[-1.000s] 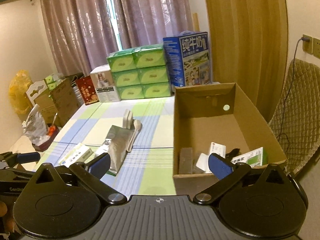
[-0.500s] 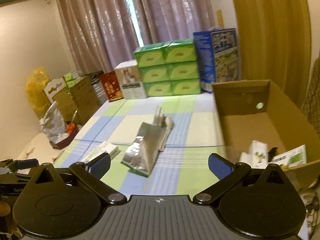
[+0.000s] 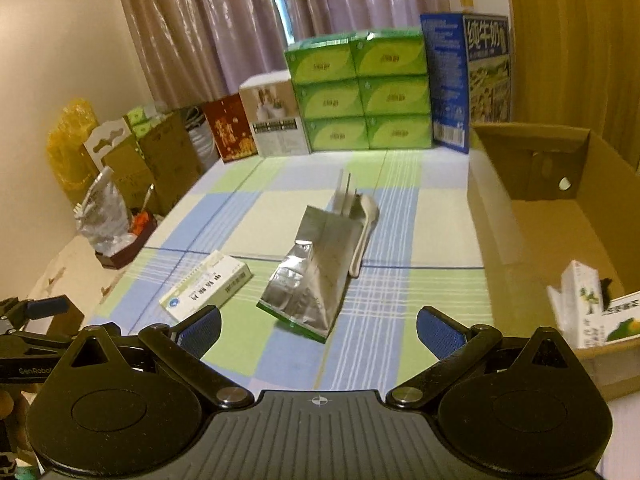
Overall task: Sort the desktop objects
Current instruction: 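Withdraw both open grippers from the box back over the table, then grasp the white medicine box with the left gripper while the right gripper grasps the foil bag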
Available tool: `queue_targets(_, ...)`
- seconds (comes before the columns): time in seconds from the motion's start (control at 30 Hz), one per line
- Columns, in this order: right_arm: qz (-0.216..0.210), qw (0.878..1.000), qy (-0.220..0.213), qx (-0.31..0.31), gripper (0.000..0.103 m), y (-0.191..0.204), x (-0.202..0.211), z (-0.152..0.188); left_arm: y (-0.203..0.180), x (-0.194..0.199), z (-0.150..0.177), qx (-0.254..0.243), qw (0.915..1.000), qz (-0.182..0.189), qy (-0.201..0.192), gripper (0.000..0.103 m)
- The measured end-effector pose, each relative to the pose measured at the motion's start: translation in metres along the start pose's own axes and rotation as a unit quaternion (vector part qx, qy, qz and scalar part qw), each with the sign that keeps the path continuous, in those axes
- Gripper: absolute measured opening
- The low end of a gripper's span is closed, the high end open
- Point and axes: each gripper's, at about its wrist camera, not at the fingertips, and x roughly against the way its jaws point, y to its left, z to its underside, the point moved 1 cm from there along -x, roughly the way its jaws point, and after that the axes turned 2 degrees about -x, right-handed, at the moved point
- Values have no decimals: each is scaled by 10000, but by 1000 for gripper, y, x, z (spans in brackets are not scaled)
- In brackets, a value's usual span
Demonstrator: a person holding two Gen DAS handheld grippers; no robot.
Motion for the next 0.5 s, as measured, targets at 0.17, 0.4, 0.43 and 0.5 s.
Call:
queue_targets(0.17,54,9997,244,51,101,4,-38,-1,10,-39,-1,-114,9996,167,202,102)
queue_targets(0.4,69,9989,432,143,101,6,-90,-6,21,-79,-8,68,9988,386,286,102)
queue_targets(0.43,89,9988,451,155,101,6,-97,-6,20,-83,-12,-24,9990,378,248,102)
queue_targets(0.5,127,9987,476,146,101,5,-110,-7,17,-93,-16,-263,9988,340,219,102)
